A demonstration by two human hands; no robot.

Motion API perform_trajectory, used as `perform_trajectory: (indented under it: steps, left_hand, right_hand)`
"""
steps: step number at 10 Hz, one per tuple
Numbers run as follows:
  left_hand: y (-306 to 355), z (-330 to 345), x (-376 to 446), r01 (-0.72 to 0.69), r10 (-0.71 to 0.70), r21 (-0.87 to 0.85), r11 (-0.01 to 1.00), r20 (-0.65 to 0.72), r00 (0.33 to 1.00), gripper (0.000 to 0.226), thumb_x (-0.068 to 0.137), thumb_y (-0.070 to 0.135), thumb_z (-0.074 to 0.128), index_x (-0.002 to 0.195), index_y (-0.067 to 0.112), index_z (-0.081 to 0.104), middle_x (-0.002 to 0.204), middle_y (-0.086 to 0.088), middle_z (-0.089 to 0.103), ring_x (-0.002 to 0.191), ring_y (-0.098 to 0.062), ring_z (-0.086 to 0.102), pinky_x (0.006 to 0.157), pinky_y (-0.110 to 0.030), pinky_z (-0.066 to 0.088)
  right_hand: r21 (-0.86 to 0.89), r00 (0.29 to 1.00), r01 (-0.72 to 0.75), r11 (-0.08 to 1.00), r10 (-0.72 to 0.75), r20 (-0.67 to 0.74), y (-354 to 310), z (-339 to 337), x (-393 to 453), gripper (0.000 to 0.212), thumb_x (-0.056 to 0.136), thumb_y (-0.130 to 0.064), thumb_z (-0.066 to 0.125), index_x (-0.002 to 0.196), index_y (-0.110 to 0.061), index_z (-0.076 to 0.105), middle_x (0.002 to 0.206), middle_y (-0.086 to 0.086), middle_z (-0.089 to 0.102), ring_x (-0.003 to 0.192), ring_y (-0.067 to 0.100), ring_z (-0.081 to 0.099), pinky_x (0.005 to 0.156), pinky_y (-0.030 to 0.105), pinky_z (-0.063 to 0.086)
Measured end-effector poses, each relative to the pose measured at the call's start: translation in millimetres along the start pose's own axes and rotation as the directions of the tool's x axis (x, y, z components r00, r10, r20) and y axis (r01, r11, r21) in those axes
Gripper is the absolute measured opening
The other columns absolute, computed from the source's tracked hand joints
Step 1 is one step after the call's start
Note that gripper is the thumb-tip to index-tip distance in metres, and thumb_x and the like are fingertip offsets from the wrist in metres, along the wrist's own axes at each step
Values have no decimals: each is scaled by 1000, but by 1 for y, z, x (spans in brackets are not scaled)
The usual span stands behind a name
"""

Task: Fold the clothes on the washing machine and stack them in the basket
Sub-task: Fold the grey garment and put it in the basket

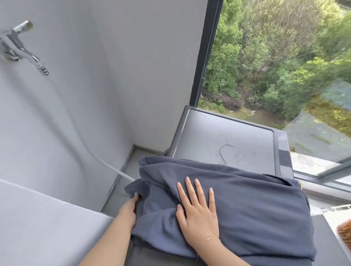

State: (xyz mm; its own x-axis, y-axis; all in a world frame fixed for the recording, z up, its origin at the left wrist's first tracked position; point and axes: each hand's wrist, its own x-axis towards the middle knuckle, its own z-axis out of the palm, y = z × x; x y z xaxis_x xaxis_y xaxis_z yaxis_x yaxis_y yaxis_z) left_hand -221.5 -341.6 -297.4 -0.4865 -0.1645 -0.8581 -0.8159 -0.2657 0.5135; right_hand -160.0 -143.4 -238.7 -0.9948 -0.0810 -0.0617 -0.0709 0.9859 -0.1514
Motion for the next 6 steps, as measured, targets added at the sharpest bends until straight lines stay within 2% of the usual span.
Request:
perform_trajectory:
  steps: [1,2,3,4,5,6]
  left_hand:
    - [18,3,-21,-57,61,-238,970,9,998,47,100,42,43,128,7,55,125,-8,58,123,-29,53,104,-40,42]
    - [45,7,-43,-161,219,-613,774,20,976,28,95,28,47,99,12,69,105,-13,67,105,-29,62,87,-37,49]
    - [72,-4,-69,-242,358,-735,633,1,934,32,79,13,49,60,16,75,79,-8,72,80,-25,65,75,-34,47]
    - [87,-11,-92,-290,456,-717,633,43,889,19,50,12,56,57,14,74,72,-3,72,71,-22,68,75,-30,49]
    - [100,-8,-114,-444,564,-574,688,38,825,28,73,-1,37,60,16,55,63,5,64,68,-17,58,65,-26,46]
    - [107,7,-143,-713,762,-270,647,254,595,31,68,-6,36,59,9,62,76,1,67,75,-15,61,71,-28,46]
  right_hand:
    - [12,1000,15,1000,-15,-16,1,1,-2,58,90,-37,38,147,-27,37,155,-2,33,143,21,30,113,47,17]
    - [51,1000,4,999,-5,18,2,-3,-1,57,90,-37,39,146,-27,40,153,-2,36,141,19,34,113,43,18]
    - [53,1000,14,999,-14,12,2,-6,3,56,89,-38,38,145,-27,42,152,-1,39,140,19,37,113,42,18]
    - [83,998,9,996,-14,60,1,-8,0,56,89,-39,38,145,-28,42,152,-3,38,141,18,34,114,40,15]
    - [318,999,2,948,-16,41,3,-22,1,49,94,-34,42,143,-32,44,154,-13,26,146,7,17,118,26,2]
    - [882,941,-332,333,179,287,22,-61,3,25,97,-21,52,112,-23,71,125,-14,59,131,4,42,106,16,30]
